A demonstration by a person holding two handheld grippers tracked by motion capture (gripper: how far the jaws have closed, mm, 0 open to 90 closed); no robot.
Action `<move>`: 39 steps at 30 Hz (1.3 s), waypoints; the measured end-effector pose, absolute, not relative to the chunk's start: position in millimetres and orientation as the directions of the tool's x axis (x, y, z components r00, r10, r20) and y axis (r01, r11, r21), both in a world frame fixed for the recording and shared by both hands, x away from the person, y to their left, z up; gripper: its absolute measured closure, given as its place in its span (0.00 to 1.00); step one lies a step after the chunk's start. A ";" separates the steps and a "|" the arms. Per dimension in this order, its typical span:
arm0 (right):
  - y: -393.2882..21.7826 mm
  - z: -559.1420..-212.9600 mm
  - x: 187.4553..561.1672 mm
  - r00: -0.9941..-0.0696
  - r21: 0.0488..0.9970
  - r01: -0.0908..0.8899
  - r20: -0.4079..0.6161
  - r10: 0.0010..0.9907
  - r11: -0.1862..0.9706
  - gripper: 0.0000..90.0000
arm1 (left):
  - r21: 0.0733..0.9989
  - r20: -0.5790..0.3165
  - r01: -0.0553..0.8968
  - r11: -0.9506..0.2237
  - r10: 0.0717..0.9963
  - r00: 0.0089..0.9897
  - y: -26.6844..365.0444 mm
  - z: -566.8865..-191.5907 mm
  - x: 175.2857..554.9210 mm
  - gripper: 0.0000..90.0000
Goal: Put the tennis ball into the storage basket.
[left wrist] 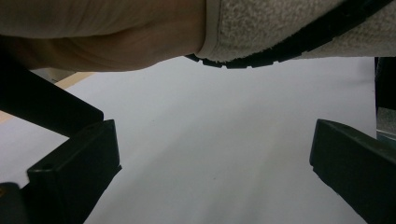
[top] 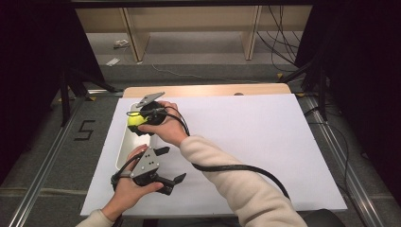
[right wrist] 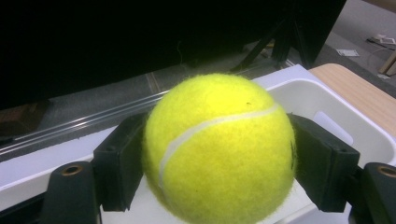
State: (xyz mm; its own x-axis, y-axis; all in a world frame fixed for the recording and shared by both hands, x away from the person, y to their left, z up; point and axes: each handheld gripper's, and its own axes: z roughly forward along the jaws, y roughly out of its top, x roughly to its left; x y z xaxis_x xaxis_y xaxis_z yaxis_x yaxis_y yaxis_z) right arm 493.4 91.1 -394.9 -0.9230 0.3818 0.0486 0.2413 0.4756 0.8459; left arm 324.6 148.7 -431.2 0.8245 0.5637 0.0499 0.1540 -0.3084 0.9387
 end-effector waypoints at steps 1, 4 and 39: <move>91.3 -395.2 493.4 -0.923 0.845 0.242 0.049 0.381 0.477 0.29 | 0.939 0.050 0.154 -0.308 0.563 0.825 148.7 -431.2 324.6 0.01; 91.8 -395.7 493.5 -0.925 0.843 0.241 0.049 0.376 0.480 0.29 | 0.939 0.049 0.155 -0.309 0.564 0.824 148.8 -431.3 324.6 0.01; 100.0 -408.2 491.9 -0.933 0.819 0.246 0.055 0.356 0.518 0.28 | 0.938 0.049 0.154 -0.309 0.562 0.825 149.1 -431.3 324.6 0.01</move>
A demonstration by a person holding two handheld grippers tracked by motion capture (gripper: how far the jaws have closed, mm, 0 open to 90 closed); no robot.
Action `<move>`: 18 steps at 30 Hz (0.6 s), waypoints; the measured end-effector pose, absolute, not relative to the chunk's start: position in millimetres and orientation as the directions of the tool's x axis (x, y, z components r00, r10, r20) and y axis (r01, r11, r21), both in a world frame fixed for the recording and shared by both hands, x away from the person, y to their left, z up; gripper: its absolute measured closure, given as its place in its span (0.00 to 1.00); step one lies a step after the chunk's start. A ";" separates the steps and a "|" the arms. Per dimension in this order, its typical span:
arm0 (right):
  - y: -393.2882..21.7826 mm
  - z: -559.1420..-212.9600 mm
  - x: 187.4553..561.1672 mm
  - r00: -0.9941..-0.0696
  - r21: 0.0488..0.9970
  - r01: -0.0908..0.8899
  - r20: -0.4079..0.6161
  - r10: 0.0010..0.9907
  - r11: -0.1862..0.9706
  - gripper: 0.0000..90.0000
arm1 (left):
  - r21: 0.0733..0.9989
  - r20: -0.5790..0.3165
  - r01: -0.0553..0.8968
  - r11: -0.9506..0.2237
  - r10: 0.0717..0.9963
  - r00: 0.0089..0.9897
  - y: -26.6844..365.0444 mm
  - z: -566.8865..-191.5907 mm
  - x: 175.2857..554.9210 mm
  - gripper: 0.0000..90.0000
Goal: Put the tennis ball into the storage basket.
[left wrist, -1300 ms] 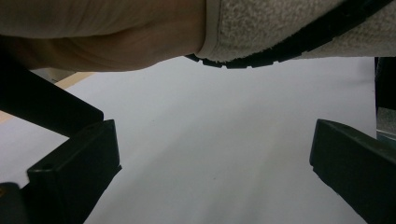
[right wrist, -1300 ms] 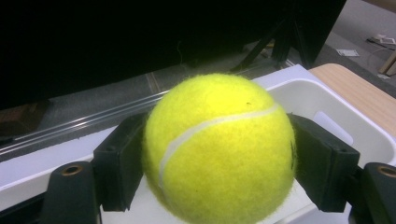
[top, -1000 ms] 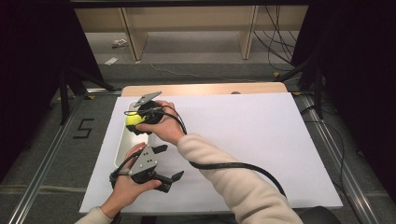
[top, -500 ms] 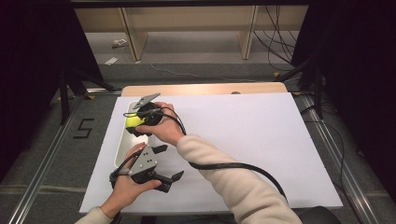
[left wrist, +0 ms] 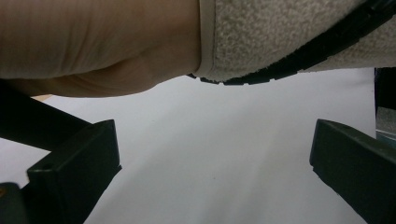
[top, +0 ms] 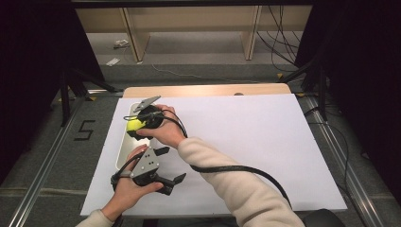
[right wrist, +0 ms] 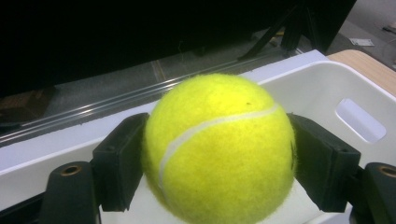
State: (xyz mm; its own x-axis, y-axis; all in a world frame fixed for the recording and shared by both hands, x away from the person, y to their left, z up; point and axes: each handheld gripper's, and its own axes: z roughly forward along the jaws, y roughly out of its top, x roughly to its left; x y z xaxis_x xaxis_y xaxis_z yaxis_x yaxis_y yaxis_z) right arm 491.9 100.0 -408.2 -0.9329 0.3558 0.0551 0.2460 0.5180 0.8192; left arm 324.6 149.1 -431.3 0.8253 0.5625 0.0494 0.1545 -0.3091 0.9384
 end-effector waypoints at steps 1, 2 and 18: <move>99.9 -408.3 492.0 -0.934 0.817 0.246 0.056 0.353 0.521 0.28 | 0.938 0.049 0.155 -0.310 0.562 0.826 149.2 -431.4 324.7 0.01; 99.7 -408.5 492.3 -0.934 0.818 0.244 0.054 0.353 0.520 0.28 | 0.938 0.049 0.155 -0.309 0.562 0.826 149.2 -431.5 324.7 0.01; 83.5 -395.7 494.3 -0.922 0.847 0.250 0.059 0.383 0.469 0.21 | 0.938 0.050 0.155 -0.311 0.562 0.825 148.6 -431.6 324.6 0.01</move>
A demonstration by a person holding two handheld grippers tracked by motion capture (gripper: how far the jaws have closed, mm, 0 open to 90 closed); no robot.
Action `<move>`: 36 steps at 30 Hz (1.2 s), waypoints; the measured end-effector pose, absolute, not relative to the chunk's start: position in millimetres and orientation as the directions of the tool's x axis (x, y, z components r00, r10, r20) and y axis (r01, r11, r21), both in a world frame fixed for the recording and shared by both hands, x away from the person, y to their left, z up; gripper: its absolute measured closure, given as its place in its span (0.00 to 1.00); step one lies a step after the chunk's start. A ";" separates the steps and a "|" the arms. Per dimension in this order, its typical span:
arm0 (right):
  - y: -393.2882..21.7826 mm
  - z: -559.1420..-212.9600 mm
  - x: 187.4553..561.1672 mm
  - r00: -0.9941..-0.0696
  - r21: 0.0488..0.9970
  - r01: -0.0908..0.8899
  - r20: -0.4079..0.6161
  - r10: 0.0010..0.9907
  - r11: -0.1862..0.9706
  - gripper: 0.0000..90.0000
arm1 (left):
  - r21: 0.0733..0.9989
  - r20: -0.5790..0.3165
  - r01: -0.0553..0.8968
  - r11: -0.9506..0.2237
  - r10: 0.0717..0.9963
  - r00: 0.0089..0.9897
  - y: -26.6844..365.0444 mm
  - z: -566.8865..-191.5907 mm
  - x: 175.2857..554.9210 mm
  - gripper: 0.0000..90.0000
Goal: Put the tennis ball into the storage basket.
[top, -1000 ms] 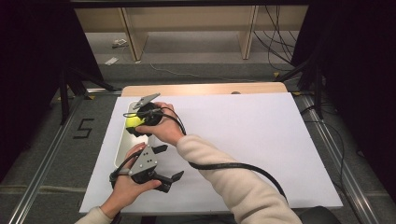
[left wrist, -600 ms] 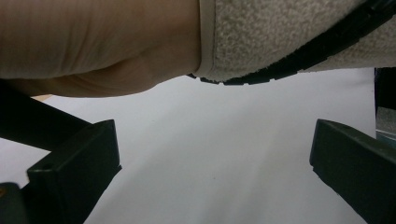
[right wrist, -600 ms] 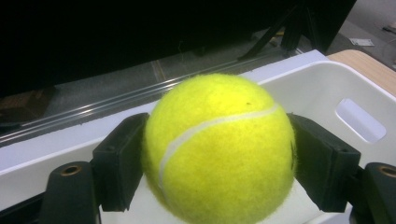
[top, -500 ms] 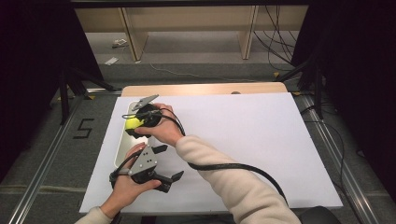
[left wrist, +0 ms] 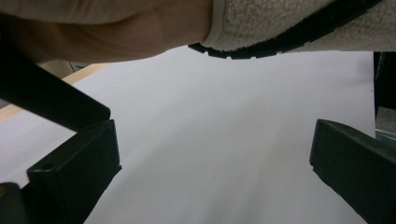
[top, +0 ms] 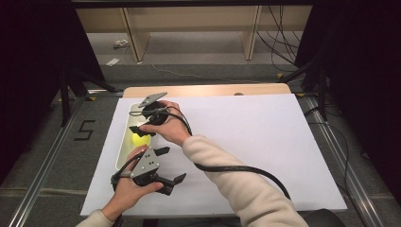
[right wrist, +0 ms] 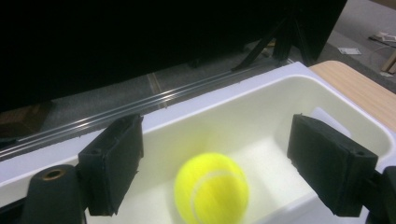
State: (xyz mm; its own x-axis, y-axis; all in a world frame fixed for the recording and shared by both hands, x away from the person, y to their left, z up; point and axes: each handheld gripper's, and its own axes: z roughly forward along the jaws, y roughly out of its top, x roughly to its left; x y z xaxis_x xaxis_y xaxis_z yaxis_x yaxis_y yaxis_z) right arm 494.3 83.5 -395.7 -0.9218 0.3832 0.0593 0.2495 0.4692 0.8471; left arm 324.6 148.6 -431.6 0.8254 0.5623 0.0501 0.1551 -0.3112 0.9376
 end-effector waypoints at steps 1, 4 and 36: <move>81.5 -395.2 494.0 -0.920 0.849 0.255 0.065 0.387 0.463 0.21 | 0.937 0.049 0.156 -0.311 0.562 0.826 148.6 -431.6 324.6 0.01; 74.0 -394.1 493.6 -0.915 0.851 0.261 0.069 0.396 0.455 0.21 | 0.937 0.050 0.156 -0.311 0.562 0.826 148.6 -431.6 324.6 0.01; -39.9 -395.4 475.6 -0.861 0.857 0.309 0.068 0.504 0.412 0.22 | 0.937 0.050 0.158 -0.313 0.564 0.824 149.3 -432.1 325.0 0.01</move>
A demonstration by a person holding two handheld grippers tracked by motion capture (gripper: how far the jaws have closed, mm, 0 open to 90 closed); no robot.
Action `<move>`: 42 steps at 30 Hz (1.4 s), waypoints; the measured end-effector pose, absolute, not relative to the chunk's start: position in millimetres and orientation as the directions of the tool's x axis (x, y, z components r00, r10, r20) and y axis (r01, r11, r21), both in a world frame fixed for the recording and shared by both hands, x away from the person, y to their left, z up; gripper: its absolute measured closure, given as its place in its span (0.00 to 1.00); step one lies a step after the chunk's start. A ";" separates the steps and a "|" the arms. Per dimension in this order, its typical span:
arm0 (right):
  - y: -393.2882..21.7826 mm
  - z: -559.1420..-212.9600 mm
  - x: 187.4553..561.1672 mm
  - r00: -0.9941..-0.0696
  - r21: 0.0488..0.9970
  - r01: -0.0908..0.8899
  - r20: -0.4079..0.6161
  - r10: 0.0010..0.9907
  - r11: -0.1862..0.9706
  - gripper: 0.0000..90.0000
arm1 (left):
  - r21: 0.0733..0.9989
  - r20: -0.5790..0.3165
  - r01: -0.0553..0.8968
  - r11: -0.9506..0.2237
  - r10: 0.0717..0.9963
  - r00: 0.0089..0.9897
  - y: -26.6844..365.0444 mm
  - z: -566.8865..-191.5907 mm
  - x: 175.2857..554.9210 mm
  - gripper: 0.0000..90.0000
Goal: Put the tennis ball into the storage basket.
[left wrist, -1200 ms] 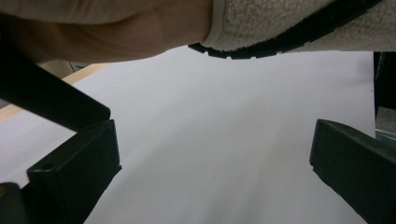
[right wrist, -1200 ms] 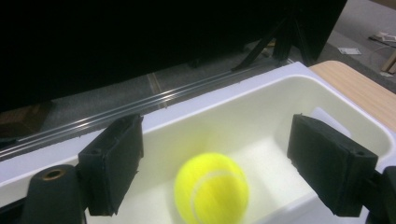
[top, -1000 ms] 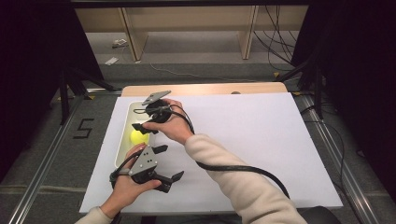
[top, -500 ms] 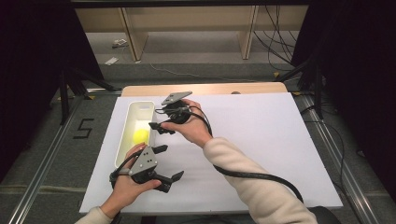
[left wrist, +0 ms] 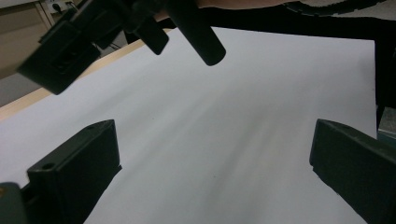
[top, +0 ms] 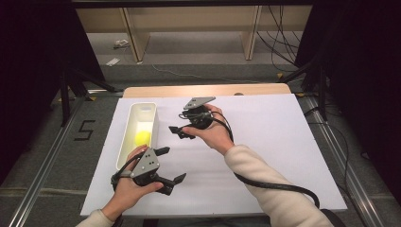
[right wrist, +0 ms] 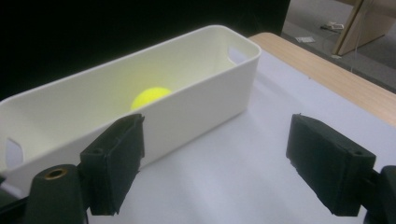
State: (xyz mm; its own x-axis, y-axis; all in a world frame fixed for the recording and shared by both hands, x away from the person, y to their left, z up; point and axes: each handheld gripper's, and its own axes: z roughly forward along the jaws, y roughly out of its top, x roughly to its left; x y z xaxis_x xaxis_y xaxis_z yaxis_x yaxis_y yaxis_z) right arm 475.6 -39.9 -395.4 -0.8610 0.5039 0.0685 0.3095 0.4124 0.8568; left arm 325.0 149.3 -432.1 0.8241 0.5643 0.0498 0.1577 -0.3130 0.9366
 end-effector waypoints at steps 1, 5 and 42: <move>-42.9 -396.0 474.2 -0.859 0.856 0.311 0.068 0.507 0.413 0.22 | 0.937 0.049 0.158 -0.312 0.565 0.824 149.5 -432.0 325.0 0.01; -55.6 -398.2 469.2 -0.854 0.854 0.320 0.072 0.515 0.411 0.22 | 0.936 0.049 0.159 -0.314 0.563 0.825 149.2 -432.1 324.7 0.01; -187.4 -412.7 426.8 -0.746 0.864 0.380 0.075 0.661 0.331 0.23 | 0.934 0.050 0.161 -0.317 0.567 0.822 148.8 -433.0 324.9 0.01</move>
